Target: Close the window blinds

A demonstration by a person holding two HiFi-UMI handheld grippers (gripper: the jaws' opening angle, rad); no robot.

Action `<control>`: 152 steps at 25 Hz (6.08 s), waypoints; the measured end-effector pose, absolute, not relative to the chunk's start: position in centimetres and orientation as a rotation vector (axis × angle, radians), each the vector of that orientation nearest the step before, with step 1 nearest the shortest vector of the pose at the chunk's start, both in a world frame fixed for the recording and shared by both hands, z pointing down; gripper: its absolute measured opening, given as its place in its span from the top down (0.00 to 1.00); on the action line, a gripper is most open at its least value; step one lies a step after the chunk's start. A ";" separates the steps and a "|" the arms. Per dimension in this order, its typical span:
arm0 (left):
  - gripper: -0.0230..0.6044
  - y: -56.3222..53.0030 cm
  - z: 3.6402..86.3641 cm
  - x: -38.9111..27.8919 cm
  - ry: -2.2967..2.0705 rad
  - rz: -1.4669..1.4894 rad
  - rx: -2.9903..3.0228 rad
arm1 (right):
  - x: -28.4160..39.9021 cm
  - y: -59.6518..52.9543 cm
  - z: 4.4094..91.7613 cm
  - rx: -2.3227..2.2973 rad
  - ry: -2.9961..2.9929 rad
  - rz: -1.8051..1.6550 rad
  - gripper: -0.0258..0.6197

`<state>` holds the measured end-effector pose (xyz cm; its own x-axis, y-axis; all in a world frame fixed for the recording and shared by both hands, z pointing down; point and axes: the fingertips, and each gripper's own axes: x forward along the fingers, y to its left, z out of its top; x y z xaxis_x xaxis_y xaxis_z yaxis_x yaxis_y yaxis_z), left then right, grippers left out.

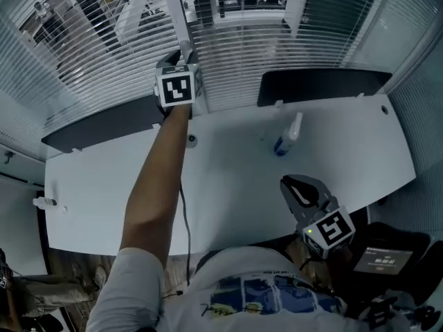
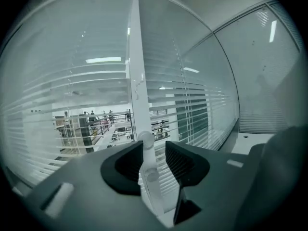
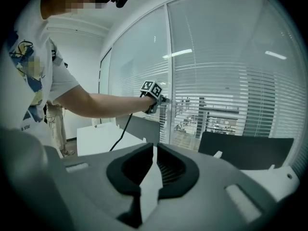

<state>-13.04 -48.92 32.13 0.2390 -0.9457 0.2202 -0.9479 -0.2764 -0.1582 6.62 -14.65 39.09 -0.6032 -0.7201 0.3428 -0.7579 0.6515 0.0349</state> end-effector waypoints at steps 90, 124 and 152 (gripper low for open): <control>0.70 -54.4 34.5 -14.2 -0.846 -1.191 1.388 | 10.7 -19.1 41.6 1.133 -2.539 0.261 0.94; 0.64 -43.2 31.9 -14.4 -1.279 -0.836 1.877 | 12.9 -17.4 41.4 1.020 -2.660 0.238 0.94; 0.96 -5.5 33.6 -13.9 -1.248 0.166 2.766 | 0.9 -5.3 36.7 1.029 -2.700 0.025 0.94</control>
